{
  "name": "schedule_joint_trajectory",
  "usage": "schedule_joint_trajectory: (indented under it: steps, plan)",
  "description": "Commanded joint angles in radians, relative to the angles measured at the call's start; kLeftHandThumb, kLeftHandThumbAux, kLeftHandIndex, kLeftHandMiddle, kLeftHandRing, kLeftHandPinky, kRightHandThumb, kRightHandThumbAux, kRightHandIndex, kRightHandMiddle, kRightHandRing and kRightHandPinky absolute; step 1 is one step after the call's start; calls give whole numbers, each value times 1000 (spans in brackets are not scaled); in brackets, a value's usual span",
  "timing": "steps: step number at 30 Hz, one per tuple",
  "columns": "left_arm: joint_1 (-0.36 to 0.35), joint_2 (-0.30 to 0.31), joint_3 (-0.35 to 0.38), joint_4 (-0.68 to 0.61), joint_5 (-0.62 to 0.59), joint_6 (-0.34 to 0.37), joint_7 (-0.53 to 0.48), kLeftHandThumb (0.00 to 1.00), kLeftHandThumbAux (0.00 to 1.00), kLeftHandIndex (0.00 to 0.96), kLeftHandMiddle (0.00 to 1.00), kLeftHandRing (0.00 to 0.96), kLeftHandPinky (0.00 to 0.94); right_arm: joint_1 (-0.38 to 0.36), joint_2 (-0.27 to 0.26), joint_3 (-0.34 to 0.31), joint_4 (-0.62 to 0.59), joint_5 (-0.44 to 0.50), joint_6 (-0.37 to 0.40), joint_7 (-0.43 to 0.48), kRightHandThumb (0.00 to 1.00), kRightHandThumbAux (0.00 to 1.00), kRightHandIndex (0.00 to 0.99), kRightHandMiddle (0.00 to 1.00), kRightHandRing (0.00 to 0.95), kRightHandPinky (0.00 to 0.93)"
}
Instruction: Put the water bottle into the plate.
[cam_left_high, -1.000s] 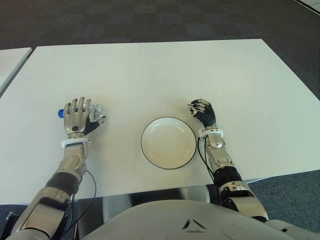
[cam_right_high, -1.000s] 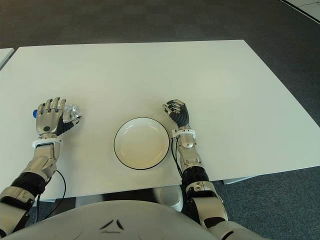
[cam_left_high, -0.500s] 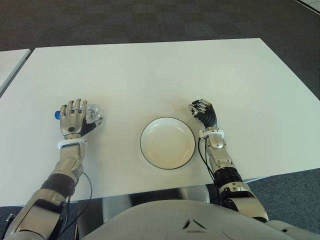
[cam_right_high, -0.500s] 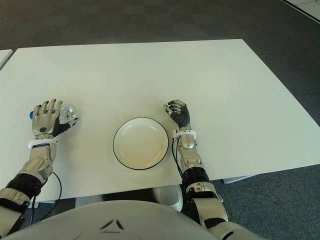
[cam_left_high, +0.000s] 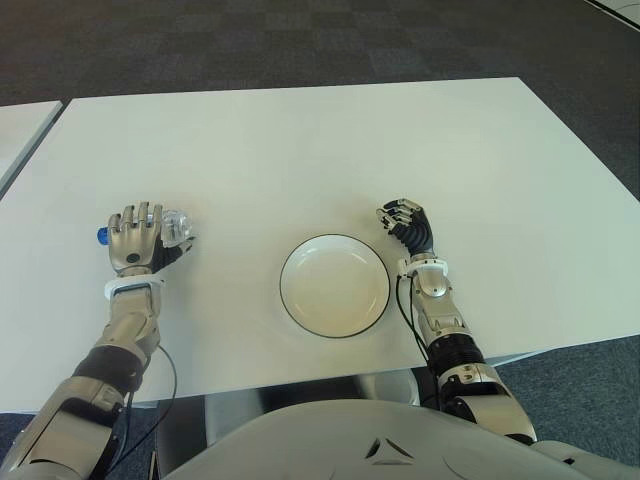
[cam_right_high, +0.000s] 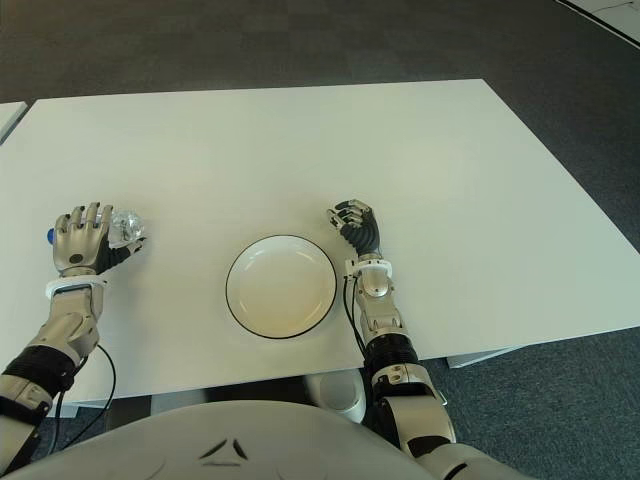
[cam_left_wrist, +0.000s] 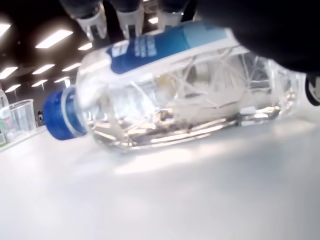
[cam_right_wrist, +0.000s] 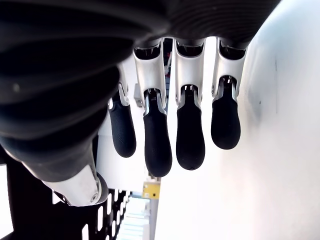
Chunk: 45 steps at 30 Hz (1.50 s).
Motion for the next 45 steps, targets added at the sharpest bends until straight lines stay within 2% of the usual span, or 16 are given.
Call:
schedule_joint_trajectory:
  steps: [1, 3, 7, 10, 11, 12, 14, 18, 21, 30, 31, 32, 33, 34, 36, 45]
  plan:
    - [68, -37, -51, 113, -49, -25, -131, 679, 216, 0, 0, 0, 0, 7, 5, 2, -2, -1, 27, -7, 706, 729, 433, 599, 617, 636]
    - [-3, -66, -54, 284, -61, -86, -84, 692, 228, 0, 0, 0, 0, 6, 4, 2, -2, 0, 25, -6, 707, 729, 433, 599, 617, 638]
    - [2, -61, -49, 259, -74, -80, -103, 717, 256, 0, 0, 0, 0, 5, 2, 2, 5, 1, 9, -2, 707, 729, 433, 602, 621, 646]
    - [-23, -86, -48, 327, -91, -100, -75, 734, 283, 0, 0, 0, 7, 3, -1, 0, 11, 2, 0, -1, 707, 729, 434, 603, 623, 649]
    - [-32, -95, -47, 353, -97, -108, -63, 757, 307, 0, 0, 14, 74, 3, -2, 0, 13, 2, -2, -1, 707, 729, 434, 603, 624, 650]
    - [-34, -99, -41, 357, -107, -113, -56, 765, 315, 0, 0, 19, 98, 3, -3, -1, 14, 2, -3, -1, 707, 729, 434, 603, 624, 650]
    - [-35, -105, -27, 358, -130, -121, -46, 820, 353, 0, 0, 65, 233, 3, -4, -2, 14, 3, -5, 0, 707, 729, 433, 602, 625, 647]
    - [-37, -123, -5, 331, -172, -107, -47, 884, 383, 29, 63, 150, 395, 4, -3, -5, 11, 7, -7, 2, 707, 729, 433, 602, 625, 644]
    - [-27, -129, 9, 270, -194, -73, -70, 904, 392, 65, 131, 214, 441, 6, -1, -7, 8, 11, -11, 4, 707, 729, 433, 603, 625, 645]
    - [-18, -133, 36, 264, -244, -104, -39, 893, 440, 274, 326, 443, 524, 7, -1, -14, 10, 17, -31, 7, 706, 729, 433, 605, 626, 650]
    - [-17, -132, 41, 263, -249, -114, -30, 892, 445, 289, 339, 454, 529, 6, 0, -15, 12, 19, -33, 8, 706, 729, 433, 606, 626, 650]
    - [-15, -132, 44, 262, -252, -122, -23, 931, 511, 330, 371, 476, 556, 6, 0, -16, 13, 20, -35, 9, 706, 729, 433, 607, 627, 649]
    - [-14, -132, 48, 263, -255, -130, -14, 944, 534, 344, 383, 484, 566, 5, 0, -17, 14, 22, -37, 10, 706, 729, 433, 607, 627, 649]
    - [-14, -131, 50, 264, -256, -135, -9, 943, 594, 350, 437, 518, 596, 5, 1, -17, 15, 23, -38, 10, 705, 729, 433, 608, 628, 647]
    - [-14, -132, 52, 270, -260, -148, 7, 943, 623, 355, 467, 541, 624, 5, 0, -17, 16, 25, -39, 12, 705, 729, 433, 608, 627, 644]
    - [-53, -134, 73, 442, -290, -341, 130, 949, 648, 383, 504, 543, 750, 4, -2, -17, 17, 28, -38, 13, 705, 729, 433, 605, 625, 645]
